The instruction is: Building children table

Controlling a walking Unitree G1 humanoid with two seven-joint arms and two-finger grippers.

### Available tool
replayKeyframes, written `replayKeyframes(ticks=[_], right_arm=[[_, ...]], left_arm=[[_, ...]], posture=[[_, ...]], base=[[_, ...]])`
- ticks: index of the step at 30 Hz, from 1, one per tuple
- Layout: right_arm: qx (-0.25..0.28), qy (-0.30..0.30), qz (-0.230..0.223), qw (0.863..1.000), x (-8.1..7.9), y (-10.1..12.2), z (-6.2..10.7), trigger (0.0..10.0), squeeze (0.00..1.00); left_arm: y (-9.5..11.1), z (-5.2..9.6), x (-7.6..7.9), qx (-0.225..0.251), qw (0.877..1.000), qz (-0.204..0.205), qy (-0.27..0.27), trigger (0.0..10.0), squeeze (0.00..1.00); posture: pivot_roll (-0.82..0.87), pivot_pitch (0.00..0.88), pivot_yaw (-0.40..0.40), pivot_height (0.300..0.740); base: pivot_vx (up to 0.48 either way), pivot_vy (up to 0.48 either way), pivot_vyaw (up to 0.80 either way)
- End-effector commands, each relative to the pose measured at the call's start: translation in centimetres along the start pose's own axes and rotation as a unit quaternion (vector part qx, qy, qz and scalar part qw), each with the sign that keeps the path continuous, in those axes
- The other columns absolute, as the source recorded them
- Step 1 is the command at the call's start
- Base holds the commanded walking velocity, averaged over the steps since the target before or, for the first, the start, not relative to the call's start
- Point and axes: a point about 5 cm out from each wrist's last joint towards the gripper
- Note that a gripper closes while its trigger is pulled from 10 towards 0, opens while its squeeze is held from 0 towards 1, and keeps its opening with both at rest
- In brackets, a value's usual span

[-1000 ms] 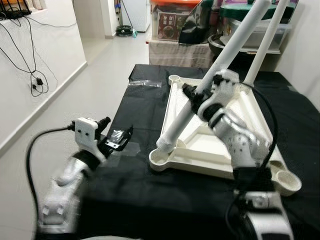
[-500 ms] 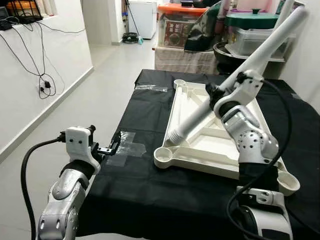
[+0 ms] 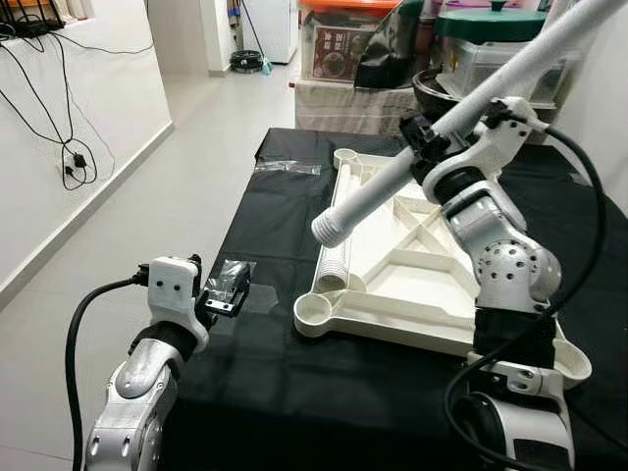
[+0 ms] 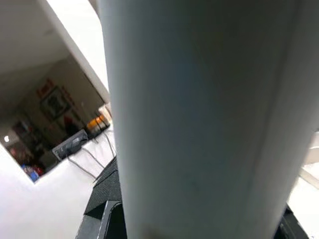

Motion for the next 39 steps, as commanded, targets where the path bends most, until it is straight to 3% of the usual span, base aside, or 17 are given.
replayKeyframes(ticks=[1, 3, 7, 11, 17, 26, 31, 39], right_arm=[[0.030, 0.019, 0.084, 0.996, -1.5, 0.8, -0.5, 10.0, 0.00], [0.061, 0.031, 0.121, 0.990, -2.7, 2.9, -1.6, 10.0, 0.00], [0.112, 0.056, 0.142, 0.982, -4.1, 6.3, -2.7, 10.0, 0.00], [0.125, 0.064, 0.137, 0.981, -4.4, 7.1, -2.8, 10.0, 0.00], [0.096, 0.054, 0.128, 0.986, -3.7, 4.2, -2.2, 10.0, 0.00], [0.104, 0.007, 0.132, 0.986, -2.2, 3.3, -1.5, 10.0, 0.00], [0.129, -0.027, 0.121, 0.984, -1.2, 3.8, -1.5, 10.0, 0.00], [0.128, -0.046, 0.118, 0.984, -0.4, 3.4, -1.1, 10.0, 0.00]], left_arm=[[-0.6, 0.2, -1.0, -0.016, 0.999, -0.015, 0.028, 10.0, 0.00], [-0.8, 0.2, -1.3, -0.022, 0.999, -0.020, 0.035, 10.0, 0.00], [-0.9, 0.1, -1.2, -0.022, 0.999, -0.023, 0.029, 10.0, 0.00], [-0.9, -0.1, -1.2, -0.020, 0.999, -0.023, 0.030, 10.0, 0.00], [-1.2, 0.2, -0.8, -0.022, 0.999, -0.027, 0.024, 10.0, 0.00], [-1.0, -0.1, -0.7, -0.015, 0.999, -0.029, 0.019, 10.0, 0.00], [1.7, -2.7, 1.9, 0.038, 0.997, -0.056, -0.046, 10.0, 0.00], [1.5, -3.1, 1.2, 0.035, 0.996, -0.064, -0.044, 10.0, 0.00]], posture=[[0.06, 0.000, -0.054, 0.740], [0.06, 0.000, -0.050, 0.740], [0.05, 0.000, -0.052, 0.740], [0.06, 0.000, -0.062, 0.740], [0.06, 0.000, -0.062, 0.740], [0.06, 0.000, -0.058, 0.740], [0.05, 0.000, -0.052, 0.740], [0.05, 0.000, -0.042, 0.740]], base=[[0.000, 0.000, 0.00], [0.000, 0.000, 0.00], [0.000, 0.000, 0.00], [0.000, 0.000, 0.00], [0.000, 0.000, 0.00], [0.000, 0.000, 0.00], [0.000, 0.000, 0.00], [0.000, 0.000, 0.00]])
Point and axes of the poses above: a point about 5 cm out from each wrist's last joint towards the gripper, its own z axis pointing back from the gripper into the wrist, its own y axis along the axis of the wrist's last joint, x = y × z, and after that the axes turned 8 degrees about z, right-handed
